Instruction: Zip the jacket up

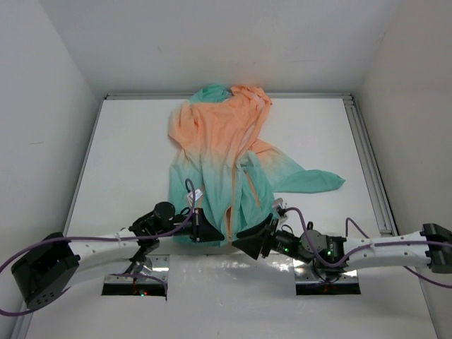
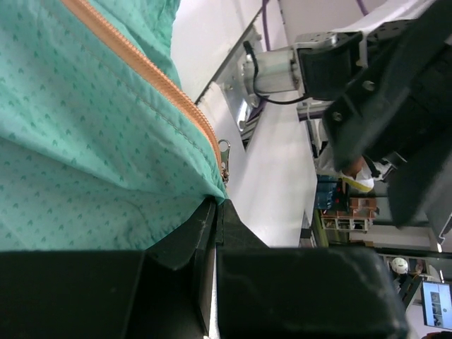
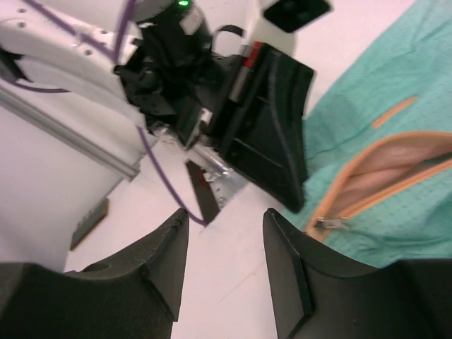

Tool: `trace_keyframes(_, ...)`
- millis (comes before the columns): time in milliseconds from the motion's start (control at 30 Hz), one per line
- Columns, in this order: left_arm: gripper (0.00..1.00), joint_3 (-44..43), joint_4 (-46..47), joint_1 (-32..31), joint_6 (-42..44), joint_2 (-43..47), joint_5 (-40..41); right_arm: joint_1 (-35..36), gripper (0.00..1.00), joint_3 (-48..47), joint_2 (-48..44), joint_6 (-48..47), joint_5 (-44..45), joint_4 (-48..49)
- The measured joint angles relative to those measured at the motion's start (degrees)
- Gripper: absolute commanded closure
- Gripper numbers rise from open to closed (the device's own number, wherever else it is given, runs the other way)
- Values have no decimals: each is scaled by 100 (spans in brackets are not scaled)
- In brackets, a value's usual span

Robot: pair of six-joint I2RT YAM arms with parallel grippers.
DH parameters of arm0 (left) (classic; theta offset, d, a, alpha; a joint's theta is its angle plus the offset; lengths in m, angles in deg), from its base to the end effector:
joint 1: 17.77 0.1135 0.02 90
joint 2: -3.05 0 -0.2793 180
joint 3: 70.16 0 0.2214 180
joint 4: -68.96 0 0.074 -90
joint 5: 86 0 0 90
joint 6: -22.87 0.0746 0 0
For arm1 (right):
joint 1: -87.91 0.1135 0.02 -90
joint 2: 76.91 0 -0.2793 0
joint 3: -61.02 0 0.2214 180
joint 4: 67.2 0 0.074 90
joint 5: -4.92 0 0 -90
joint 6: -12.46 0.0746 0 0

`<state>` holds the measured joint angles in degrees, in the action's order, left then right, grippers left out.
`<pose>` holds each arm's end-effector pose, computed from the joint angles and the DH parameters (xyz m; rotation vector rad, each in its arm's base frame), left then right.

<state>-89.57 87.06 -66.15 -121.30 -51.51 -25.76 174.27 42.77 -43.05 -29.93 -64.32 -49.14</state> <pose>0.0864 -0.1530 0.1729 0.3168 2.1932 -1.6155 0.0356 0.1430 0.2157 -0.2616 1.7393 1.5359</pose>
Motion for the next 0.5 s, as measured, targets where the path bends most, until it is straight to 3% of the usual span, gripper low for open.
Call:
trace_keyframes(333,100,70,90,2,-146,789,28,-984,55,4,470,44,-535,42)
trace_keyframes(500,100,70,70,2,-149,951,57,-1064,53,4,664,44,-846,151)
